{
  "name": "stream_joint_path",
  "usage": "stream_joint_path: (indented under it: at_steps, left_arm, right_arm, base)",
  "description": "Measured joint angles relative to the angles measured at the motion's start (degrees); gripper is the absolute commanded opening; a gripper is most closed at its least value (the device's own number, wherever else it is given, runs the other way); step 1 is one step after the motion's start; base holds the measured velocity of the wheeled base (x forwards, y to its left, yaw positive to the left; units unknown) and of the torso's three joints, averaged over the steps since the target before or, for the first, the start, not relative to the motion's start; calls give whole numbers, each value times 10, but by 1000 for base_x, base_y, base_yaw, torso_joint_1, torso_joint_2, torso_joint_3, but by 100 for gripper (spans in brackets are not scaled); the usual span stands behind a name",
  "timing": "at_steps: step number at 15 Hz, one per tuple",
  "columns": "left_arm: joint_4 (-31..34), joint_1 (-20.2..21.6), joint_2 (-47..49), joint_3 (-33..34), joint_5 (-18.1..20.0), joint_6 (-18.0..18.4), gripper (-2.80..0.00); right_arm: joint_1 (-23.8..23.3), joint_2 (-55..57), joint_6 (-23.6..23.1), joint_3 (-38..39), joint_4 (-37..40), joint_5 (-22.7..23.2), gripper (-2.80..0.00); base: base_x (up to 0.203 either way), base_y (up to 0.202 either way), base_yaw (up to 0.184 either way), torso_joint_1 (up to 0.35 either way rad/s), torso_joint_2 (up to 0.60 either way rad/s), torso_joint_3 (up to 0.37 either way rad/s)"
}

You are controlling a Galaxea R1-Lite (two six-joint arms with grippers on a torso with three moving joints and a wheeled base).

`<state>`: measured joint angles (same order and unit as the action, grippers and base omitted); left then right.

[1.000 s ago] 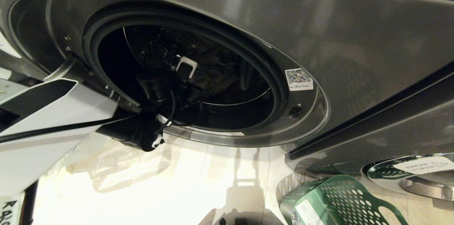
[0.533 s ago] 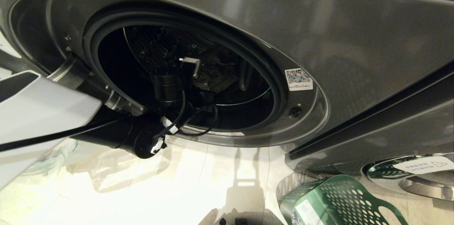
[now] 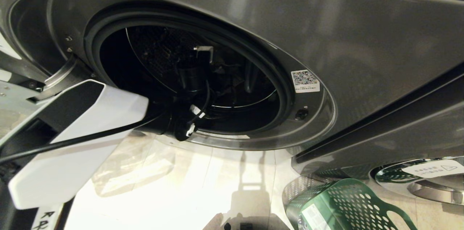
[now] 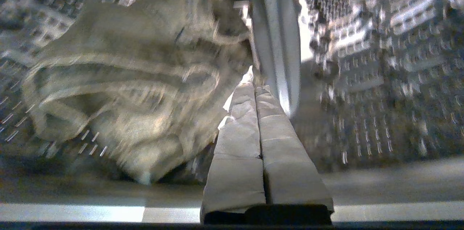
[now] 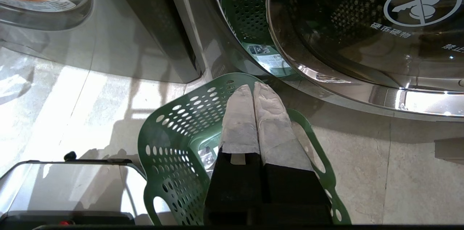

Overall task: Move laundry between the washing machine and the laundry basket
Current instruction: Pick a cloth and place it into the basket

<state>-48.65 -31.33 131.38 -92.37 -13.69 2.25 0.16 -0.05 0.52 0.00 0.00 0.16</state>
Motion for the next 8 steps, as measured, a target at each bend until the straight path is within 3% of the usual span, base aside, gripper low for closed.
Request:
stream_joint_path:
  at_steps: [4, 8]
  left_arm:
    - [-11, 8, 80, -91, -31, 37, -280]
    - [-34, 31, 118, -125, -69, 95, -280]
  right_arm:
    - [0, 0, 0, 0, 0, 0, -280]
    - [0, 0, 0, 0, 0, 0, -280]
  base:
    - [0, 0, 0, 0, 0, 0]
    - [0, 0, 0, 0, 0, 0]
